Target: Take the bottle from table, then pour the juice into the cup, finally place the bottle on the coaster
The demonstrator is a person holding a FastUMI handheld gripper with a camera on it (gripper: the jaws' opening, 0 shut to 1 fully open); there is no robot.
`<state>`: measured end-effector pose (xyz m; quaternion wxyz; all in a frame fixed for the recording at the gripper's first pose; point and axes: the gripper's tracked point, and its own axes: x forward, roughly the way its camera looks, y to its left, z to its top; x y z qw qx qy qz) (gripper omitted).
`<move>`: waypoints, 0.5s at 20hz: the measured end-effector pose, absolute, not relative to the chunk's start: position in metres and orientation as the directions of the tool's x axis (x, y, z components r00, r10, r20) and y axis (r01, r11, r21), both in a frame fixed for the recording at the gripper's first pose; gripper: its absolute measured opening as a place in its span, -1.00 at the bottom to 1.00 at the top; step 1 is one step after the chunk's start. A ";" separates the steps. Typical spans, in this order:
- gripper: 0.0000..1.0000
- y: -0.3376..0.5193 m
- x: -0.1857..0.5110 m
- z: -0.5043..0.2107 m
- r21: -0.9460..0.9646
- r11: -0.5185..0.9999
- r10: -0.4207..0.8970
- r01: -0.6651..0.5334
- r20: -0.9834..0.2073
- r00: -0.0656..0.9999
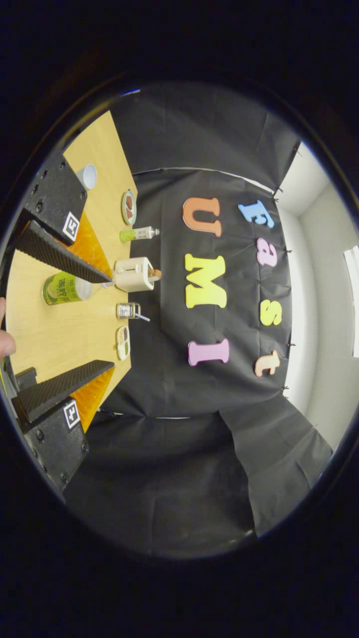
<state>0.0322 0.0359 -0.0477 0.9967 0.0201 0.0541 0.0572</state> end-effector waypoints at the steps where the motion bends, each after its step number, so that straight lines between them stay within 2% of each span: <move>1: 0.99 0.037 0.033 -0.051 0.050 0.992 0.124 -0.119 -0.113 0.986; 10: 1.00 0.062 0.043 -0.107 0.068 0.984 0.176 -0.167 -0.171 0.969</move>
